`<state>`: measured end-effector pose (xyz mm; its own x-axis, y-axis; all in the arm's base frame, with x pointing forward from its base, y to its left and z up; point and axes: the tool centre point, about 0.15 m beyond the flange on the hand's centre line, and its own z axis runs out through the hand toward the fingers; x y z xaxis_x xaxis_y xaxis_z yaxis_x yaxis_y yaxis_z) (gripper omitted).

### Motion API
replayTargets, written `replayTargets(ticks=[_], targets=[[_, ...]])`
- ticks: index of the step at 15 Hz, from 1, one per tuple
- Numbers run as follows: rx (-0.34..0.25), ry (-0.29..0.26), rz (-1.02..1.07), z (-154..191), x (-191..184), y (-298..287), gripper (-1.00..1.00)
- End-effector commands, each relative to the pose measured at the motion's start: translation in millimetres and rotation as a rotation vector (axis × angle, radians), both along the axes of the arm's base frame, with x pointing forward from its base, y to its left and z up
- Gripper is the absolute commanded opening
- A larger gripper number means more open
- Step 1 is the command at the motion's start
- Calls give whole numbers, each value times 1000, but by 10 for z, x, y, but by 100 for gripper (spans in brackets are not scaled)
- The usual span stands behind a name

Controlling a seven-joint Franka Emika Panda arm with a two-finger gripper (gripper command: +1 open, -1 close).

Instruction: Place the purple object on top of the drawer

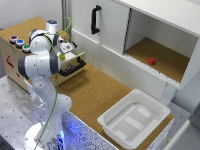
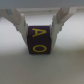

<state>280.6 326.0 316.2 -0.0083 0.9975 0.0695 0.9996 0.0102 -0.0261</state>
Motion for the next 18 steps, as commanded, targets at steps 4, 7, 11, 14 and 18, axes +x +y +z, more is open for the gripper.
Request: replayTargets(ticks=[4,7,11,14,18], targets=[[-4,-141,-13,968,271,289,-100],[-5,-182,18,1384,377,510,-100],[27,-211,90,1688,446,937,-100],[30,-201,129,1676,435,1180,-100],[23,-187,151,1618,379,1336,-100]])
